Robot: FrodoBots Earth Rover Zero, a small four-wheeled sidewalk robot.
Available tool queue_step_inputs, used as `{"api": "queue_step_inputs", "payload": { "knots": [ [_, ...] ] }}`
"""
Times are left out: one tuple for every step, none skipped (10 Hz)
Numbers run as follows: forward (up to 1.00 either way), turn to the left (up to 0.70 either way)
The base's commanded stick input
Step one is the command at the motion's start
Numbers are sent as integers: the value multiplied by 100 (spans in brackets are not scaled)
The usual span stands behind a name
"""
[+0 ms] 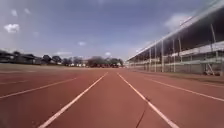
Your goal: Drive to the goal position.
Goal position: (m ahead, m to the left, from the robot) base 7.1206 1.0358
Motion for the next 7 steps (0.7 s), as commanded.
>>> {"api": "queue_step_inputs", "payload": {
  "knots": [
    [70,0],
    [70,0],
    [70,0],
    [70,0],
    [70,0],
    [70,0],
    [70,0]
  ]
}}
